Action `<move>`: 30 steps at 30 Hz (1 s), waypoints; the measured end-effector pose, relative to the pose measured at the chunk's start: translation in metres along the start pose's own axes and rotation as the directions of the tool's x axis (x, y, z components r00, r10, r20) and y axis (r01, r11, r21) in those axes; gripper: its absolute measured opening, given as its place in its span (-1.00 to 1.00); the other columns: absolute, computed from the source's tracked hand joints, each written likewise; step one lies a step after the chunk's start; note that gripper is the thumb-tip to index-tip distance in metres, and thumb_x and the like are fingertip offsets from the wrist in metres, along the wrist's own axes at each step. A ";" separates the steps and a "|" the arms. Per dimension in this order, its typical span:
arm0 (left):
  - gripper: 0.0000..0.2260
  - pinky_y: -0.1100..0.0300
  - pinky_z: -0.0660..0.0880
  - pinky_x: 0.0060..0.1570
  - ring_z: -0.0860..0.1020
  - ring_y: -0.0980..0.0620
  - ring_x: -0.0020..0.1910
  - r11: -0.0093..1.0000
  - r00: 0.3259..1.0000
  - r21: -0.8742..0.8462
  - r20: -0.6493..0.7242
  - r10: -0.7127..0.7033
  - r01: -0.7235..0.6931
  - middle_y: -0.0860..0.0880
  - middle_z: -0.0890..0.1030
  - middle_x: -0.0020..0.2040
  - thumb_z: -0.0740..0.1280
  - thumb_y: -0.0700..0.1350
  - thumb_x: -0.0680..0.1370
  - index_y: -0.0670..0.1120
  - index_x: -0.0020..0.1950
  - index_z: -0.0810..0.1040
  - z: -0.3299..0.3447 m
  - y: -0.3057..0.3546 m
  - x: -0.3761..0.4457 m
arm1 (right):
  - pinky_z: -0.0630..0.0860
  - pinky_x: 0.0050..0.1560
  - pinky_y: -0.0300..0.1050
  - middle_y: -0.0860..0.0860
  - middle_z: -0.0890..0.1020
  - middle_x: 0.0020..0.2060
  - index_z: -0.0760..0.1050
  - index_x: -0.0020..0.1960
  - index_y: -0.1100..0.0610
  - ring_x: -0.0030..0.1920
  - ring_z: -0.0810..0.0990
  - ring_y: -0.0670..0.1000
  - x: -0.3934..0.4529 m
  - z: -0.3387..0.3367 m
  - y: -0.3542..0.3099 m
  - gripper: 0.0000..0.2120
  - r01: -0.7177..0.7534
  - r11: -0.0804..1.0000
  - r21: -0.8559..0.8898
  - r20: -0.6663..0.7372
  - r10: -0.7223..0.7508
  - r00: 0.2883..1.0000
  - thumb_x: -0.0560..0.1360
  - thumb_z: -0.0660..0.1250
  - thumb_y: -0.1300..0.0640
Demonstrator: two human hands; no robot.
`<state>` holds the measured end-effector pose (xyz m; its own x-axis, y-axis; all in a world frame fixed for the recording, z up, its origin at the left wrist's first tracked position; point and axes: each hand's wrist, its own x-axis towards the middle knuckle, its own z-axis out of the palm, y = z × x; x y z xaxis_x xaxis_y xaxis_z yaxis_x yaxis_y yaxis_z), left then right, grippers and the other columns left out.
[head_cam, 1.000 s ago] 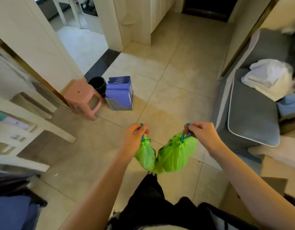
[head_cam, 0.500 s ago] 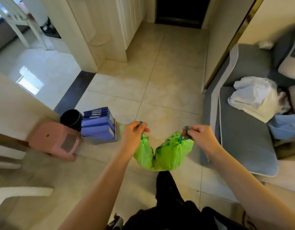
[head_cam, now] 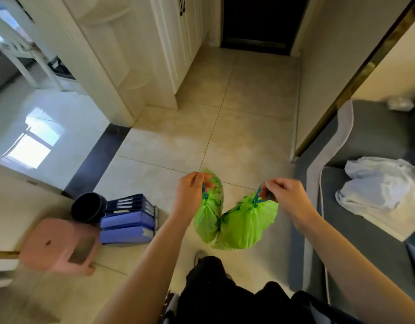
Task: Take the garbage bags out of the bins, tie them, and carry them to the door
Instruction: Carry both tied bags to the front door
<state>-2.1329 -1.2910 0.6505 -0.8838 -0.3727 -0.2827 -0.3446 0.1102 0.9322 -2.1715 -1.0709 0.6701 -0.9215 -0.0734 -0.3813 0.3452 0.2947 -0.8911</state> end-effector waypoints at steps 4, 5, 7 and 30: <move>-0.72 -0.05 0.55 -0.04 0.57 -0.03 -0.26 0.999 0.999 -0.034 0.045 0.008 -0.007 -0.08 0.63 -0.28 0.11 -0.21 0.64 -0.09 -0.13 0.58 0.014 0.028 0.073 | 0.57 -0.21 -0.29 0.07 0.65 -0.40 0.59 -0.25 0.31 -0.39 0.61 -0.12 0.072 -0.001 -0.030 -0.76 -0.030 0.997 0.071 -0.031 0.032 0.999 0.53 0.23 0.29; -0.73 -0.04 0.55 -0.06 0.56 -0.03 -0.27 0.999 0.999 -0.036 0.052 0.005 -0.003 -0.09 0.62 -0.27 0.11 -0.21 0.64 -0.11 -0.13 0.57 0.016 0.034 0.093 | 0.56 -0.23 -0.30 0.08 0.64 -0.40 0.58 -0.23 0.31 -0.40 0.61 -0.13 0.092 -0.001 -0.038 -0.77 -0.040 0.995 0.088 -0.038 0.044 0.998 0.53 0.23 0.30; -0.72 0.02 0.54 -0.12 0.54 -0.01 -0.30 0.999 0.998 -0.044 0.064 0.003 0.000 -0.10 0.61 -0.26 0.10 -0.22 0.64 -0.13 -0.13 0.56 0.021 0.047 0.133 | 0.56 -0.26 -0.29 0.09 0.60 -0.42 0.58 -0.24 0.30 -0.43 0.57 -0.13 0.131 0.000 -0.054 -0.78 -0.045 0.994 0.101 -0.049 0.050 0.998 0.53 0.23 0.32; -0.80 0.03 0.53 -0.01 0.61 0.05 -0.24 1.000 0.995 -0.018 0.102 0.014 -0.012 -0.07 0.60 -0.31 0.24 -0.31 0.54 -0.09 -0.16 0.59 0.106 0.201 0.568 | 0.54 0.06 0.00 0.13 0.60 -0.33 0.57 -0.32 0.22 -0.20 0.57 0.08 0.563 -0.019 -0.239 -0.77 0.003 0.995 0.096 -0.114 0.008 0.993 0.49 0.27 0.35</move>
<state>-2.7377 -1.3825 0.6534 -0.9162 -0.2752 -0.2914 -0.3282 0.0977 0.9395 -2.7769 -1.1643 0.6733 -0.9329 0.0379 -0.3580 0.3580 0.2019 -0.9116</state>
